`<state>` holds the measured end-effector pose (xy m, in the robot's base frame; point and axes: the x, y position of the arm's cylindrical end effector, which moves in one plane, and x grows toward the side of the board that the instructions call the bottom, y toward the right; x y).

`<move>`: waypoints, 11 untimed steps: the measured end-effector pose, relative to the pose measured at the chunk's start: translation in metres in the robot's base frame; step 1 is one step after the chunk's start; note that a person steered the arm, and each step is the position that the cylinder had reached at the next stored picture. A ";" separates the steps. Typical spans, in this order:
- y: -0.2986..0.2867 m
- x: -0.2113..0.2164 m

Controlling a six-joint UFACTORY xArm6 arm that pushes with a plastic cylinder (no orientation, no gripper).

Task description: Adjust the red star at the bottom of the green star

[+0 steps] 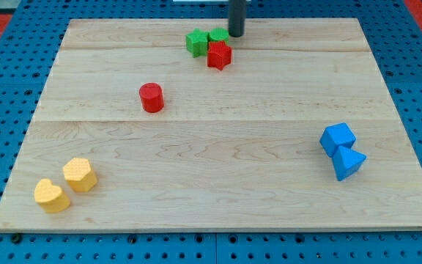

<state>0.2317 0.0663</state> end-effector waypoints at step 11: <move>-0.038 -0.024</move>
